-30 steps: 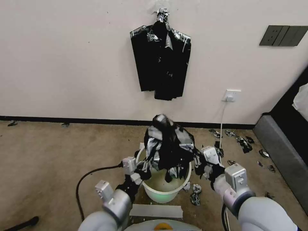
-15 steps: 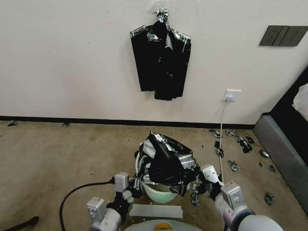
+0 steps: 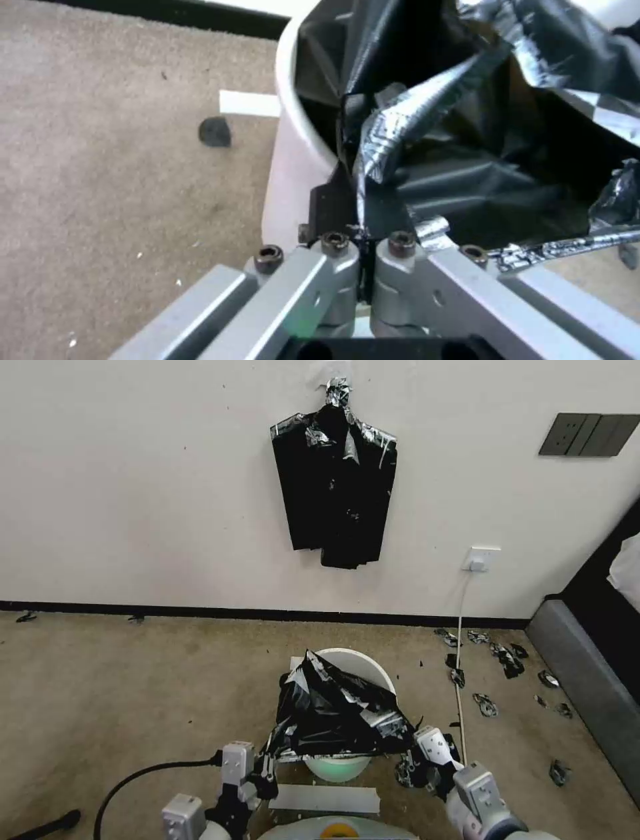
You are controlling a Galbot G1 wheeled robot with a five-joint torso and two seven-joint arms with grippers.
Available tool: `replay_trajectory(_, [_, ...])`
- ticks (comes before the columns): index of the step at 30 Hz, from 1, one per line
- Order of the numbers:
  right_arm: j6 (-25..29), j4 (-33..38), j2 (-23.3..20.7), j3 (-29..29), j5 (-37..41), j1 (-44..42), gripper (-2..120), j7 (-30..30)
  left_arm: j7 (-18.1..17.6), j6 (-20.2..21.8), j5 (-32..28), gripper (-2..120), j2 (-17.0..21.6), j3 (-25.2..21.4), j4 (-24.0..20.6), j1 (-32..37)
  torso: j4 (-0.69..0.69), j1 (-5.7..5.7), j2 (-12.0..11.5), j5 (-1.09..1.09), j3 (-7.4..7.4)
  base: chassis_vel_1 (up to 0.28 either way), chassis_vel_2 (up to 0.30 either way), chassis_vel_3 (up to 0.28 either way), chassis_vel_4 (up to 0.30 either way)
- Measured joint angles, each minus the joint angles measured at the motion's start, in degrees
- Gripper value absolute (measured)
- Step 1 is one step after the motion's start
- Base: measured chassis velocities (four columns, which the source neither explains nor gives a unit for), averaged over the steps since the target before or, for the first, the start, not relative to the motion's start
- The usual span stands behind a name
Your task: Place a trash bag onto the trash bin.
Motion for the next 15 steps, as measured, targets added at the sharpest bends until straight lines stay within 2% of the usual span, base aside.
replay_trajectory(15, [0.8, -4.31, 1.57, -1.23, -0.68, 1.48, 0, -0.04, 0.34, -0.42, 0.92, 0, -1.4, 1.43, 6.14, -2.25, 0.0, 0.0, 0.0, 0.0, 0.0, 0.0, 0.0, 0.0, 0.0])
